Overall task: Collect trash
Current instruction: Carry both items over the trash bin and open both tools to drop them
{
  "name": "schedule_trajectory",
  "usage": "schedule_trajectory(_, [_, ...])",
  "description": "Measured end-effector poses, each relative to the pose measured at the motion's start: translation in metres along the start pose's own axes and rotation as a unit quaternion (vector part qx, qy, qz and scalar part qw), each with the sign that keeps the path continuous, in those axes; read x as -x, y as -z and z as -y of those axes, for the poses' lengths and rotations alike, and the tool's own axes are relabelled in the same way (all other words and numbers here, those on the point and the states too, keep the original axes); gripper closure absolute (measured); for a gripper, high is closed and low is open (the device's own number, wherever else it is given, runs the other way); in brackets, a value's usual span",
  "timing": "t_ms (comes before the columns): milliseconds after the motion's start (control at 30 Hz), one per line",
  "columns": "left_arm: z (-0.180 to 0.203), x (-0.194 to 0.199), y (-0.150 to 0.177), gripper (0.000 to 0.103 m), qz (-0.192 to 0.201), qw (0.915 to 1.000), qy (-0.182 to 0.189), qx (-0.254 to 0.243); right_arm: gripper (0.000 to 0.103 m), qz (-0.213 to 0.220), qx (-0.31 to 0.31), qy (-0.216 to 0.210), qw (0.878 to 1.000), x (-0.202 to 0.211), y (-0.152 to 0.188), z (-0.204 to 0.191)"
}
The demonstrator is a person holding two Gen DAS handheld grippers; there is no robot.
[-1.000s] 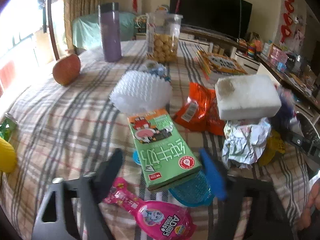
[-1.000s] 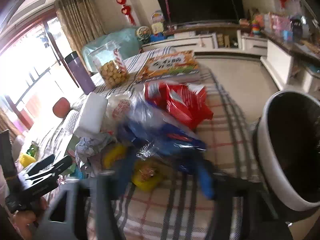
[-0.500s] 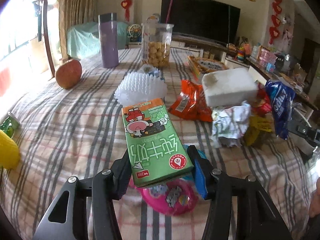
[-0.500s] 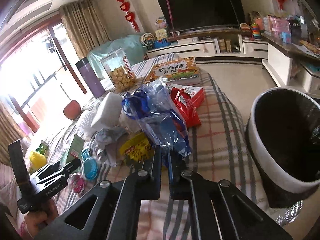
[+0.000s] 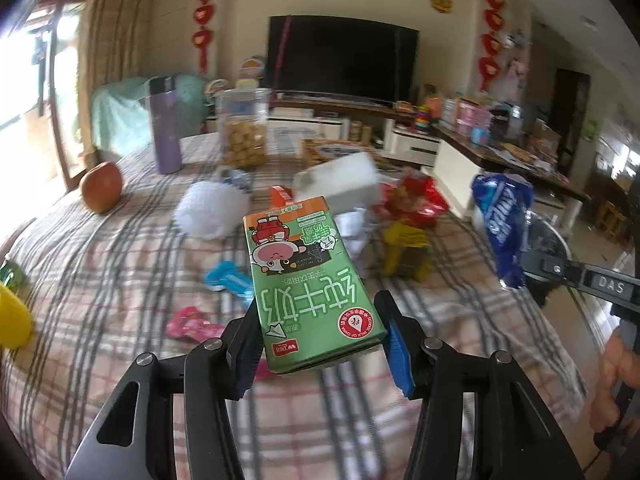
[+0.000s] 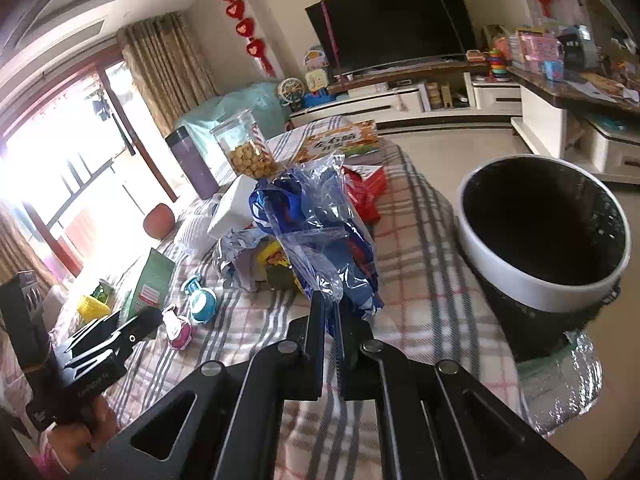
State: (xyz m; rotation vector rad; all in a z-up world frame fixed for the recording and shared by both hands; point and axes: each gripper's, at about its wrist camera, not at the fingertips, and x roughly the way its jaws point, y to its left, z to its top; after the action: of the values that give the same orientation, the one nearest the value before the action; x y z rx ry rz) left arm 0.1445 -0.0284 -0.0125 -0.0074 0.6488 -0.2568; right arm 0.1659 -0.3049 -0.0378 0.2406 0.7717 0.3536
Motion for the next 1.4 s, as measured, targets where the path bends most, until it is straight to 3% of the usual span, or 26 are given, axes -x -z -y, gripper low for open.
schedule_trajectory(433, [0.043, -0.016, -0.008, 0.052, -0.01, 0.9965, 0.055, -0.063, 0.099, 0.016, -0.027, 0.025, 0.999, 0.034, 0.006, 0.036])
schedule_trajectory(1000, [0.102, -0.093, -0.047, 0.052, -0.03, 0.9841, 0.118, -0.129, 0.1, 0.026, -0.073, 0.067, 0.995, 0.062, -0.007, 0.104])
schedule_trajectory(1400, [0.131, -0.141, -0.085, 0.052, -0.02, 0.9767, 0.142, -0.16, 0.099, 0.024, -0.091, 0.079, 0.992, 0.064, -0.033, 0.139])
